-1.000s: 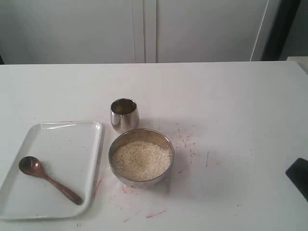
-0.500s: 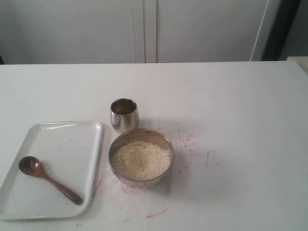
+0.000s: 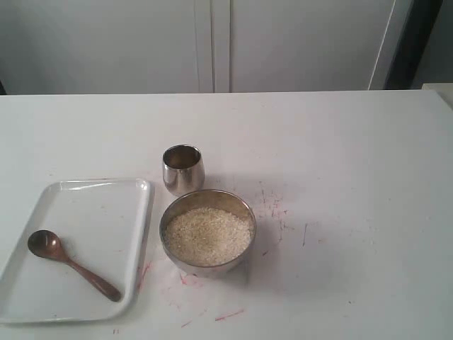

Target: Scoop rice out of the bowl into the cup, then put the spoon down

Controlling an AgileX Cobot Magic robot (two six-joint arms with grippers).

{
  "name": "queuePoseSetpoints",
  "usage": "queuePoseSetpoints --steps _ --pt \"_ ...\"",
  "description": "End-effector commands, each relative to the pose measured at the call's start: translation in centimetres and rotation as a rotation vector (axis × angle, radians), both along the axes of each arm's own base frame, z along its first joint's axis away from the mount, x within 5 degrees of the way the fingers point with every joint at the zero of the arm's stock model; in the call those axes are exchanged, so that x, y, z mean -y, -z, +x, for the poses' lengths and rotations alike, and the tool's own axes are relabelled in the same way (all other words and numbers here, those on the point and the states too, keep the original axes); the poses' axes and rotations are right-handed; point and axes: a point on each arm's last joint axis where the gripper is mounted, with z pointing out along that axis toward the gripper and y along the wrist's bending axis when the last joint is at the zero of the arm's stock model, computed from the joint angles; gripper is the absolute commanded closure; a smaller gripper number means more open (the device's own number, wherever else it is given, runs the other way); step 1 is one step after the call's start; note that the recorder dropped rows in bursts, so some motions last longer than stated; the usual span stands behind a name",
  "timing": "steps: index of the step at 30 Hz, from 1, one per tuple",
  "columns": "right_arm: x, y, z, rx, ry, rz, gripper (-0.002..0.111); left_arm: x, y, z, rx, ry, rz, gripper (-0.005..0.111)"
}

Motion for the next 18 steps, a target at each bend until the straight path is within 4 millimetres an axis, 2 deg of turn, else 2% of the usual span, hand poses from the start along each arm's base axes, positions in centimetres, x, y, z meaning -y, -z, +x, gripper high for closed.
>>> queuePoseSetpoints --steps 1,6,18 --pt "0.35 0.65 -0.15 -0.054 0.058 -0.014 0.108 0.02 -0.18 -0.07 0.011 0.007 -0.008 0.092" --pt "0.42 1.12 -0.26 -0.107 0.071 -0.007 0.108 0.02 -0.18 -0.07 0.011 0.007 -0.008 0.092" --pt "0.42 1.14 -0.27 -0.109 0.071 -0.007 0.108 0.02 -0.18 -0.07 0.011 0.007 -0.008 0.092"
